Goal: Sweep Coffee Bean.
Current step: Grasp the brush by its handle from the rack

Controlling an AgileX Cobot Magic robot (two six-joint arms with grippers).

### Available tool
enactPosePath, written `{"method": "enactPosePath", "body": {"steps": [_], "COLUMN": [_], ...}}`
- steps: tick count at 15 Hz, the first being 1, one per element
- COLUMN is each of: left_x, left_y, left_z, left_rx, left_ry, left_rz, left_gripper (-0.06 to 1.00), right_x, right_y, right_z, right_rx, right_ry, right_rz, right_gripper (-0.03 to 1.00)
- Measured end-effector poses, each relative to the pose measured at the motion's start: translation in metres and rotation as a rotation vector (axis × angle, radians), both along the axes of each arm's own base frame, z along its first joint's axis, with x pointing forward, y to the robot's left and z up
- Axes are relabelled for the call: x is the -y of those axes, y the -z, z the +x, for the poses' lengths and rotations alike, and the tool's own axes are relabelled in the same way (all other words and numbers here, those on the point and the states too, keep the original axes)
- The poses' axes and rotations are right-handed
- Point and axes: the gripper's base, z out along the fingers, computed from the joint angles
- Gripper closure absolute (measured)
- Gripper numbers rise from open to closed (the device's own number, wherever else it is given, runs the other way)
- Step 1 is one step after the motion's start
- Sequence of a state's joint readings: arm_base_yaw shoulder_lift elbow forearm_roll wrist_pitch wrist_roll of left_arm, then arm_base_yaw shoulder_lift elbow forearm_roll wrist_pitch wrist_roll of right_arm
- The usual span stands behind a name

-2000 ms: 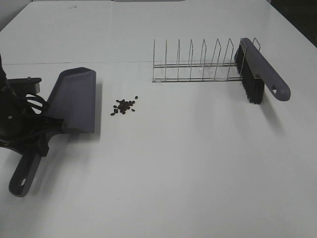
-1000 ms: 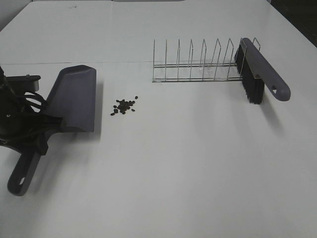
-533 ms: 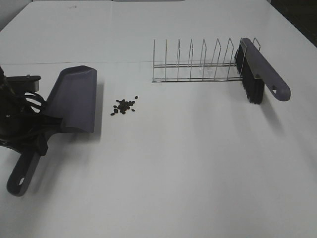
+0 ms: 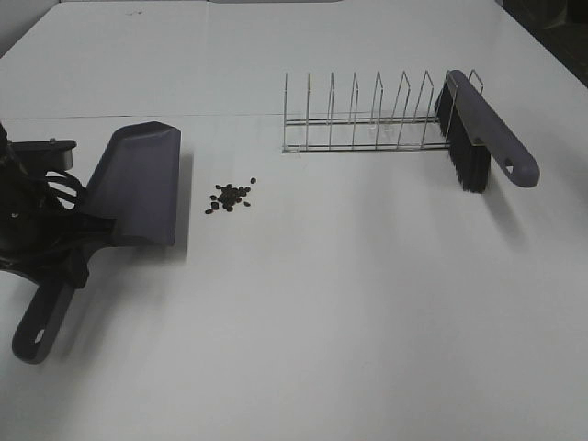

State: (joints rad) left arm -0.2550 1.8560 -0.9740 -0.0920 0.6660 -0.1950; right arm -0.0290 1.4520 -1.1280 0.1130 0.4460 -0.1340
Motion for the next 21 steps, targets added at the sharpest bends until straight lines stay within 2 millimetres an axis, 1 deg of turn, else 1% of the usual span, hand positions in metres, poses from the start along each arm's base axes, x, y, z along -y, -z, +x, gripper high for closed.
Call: {"method": "enactPosePath", "body": {"steps": [3, 4, 5, 6, 8, 12, 14, 16, 21], "left_x": [0.0, 0.0, 0.0, 0.0, 0.0, 0.0, 0.0, 0.0, 0.0], "left_y": [0.0, 0.0, 0.0, 0.0, 0.0, 0.0, 0.0, 0.0, 0.0], "left_z": [0.0, 0.0, 0.0, 0.0, 0.0, 0.0, 0.0, 0.0, 0.0], "left_rx": [0.0, 0.0, 0.0, 0.0, 0.0, 0.0, 0.0, -0.001, -0.001], "left_ry": [0.001, 0.001, 0.001, 0.001, 0.003, 0.008, 0.008, 0.008, 0.009], "left_rz": [0.0, 0.0, 0.0, 0.0, 0.0, 0.002, 0.002, 0.002, 0.002], "left_gripper": [0.67, 0.67, 0.67, 0.67, 0.68, 0.68, 0.68, 0.68, 0.68], "right_x": [0.001, 0.001, 0.001, 0.001, 0.001, 0.002, 0.002, 0.002, 0.002], "right_y": [-0.003, 0.001, 0.008, 0.02, 0.037, 0.068, 0.082, 0.093, 0.128], "right_z": [0.052, 0.066, 0.081, 0.108, 0.127, 0.152, 0.161, 0.164, 0.171], "right_rx": [-0.069, -0.117, -0.166, -0.245, -0.325, -0.409, -0.429, -0.45, -0.511], "right_ry": [-0.013, -0.02, -0.026, -0.037, -0.047, -0.054, -0.054, -0.054, -0.053], "right_rz": [0.005, 0.008, 0.008, 0.012, 0.012, 0.013, 0.014, 0.015, 0.019], "right_gripper": [0.27, 0.28, 0.28, 0.29, 0.3, 0.3, 0.3, 0.3, 0.3]}}
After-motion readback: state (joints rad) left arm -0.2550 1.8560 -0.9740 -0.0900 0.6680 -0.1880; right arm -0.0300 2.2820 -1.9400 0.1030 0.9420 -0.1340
